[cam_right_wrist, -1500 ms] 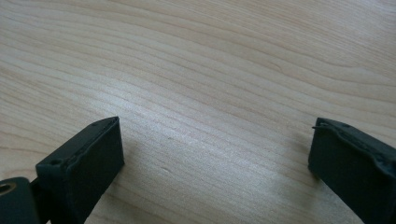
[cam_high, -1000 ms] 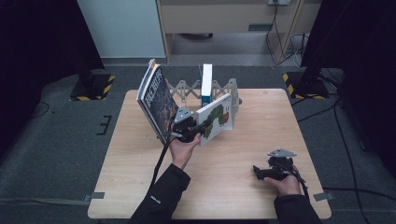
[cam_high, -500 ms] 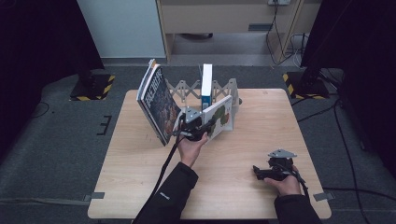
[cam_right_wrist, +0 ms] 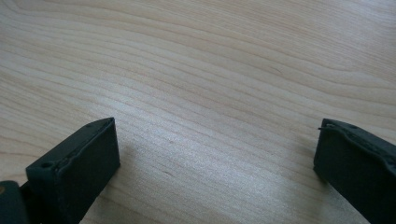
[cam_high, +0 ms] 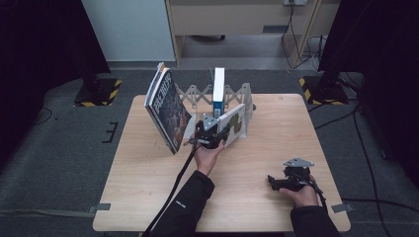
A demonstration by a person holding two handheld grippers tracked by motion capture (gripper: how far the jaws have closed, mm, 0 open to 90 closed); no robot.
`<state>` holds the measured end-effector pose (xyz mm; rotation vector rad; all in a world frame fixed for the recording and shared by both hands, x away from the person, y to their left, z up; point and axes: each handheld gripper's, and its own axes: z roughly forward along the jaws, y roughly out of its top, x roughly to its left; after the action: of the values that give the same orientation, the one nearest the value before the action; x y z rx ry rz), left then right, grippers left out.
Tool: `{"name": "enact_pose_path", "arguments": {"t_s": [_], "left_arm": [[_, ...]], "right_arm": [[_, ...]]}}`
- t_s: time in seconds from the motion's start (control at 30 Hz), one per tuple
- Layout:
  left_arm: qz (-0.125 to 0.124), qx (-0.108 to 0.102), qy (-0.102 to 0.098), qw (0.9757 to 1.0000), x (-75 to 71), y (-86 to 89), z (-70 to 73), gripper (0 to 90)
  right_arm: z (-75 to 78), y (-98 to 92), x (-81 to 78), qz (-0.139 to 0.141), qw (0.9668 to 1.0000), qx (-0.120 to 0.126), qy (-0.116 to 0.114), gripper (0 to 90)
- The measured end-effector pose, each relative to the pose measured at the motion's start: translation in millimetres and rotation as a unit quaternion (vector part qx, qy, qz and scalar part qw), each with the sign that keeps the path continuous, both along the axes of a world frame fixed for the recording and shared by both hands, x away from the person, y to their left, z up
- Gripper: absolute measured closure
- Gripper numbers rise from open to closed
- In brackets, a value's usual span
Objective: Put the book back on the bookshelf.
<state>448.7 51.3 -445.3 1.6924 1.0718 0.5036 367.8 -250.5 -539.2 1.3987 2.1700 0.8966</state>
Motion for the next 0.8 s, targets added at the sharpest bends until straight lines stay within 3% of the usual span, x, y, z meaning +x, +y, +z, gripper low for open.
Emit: {"name": "enact_pose_path", "arguments": {"t_s": [0.43, 0.8], "left_arm": [[0.001, 0.001, -0.002, 1.0, 1.8, -3.0, -12.7, 74.4], [-0.009, 0.025, 0.004, 0.9996, -19.7, -1.2, -27.2, 73.6]], "right_arm": [[0.0, 0.5, -0.5, -0.002, 1.0, 0.0, 0.0, 0.5], [-0.1, 0.9, -0.7, -0.003, 1.0, 0.0, -0.001, 0.5]]}}
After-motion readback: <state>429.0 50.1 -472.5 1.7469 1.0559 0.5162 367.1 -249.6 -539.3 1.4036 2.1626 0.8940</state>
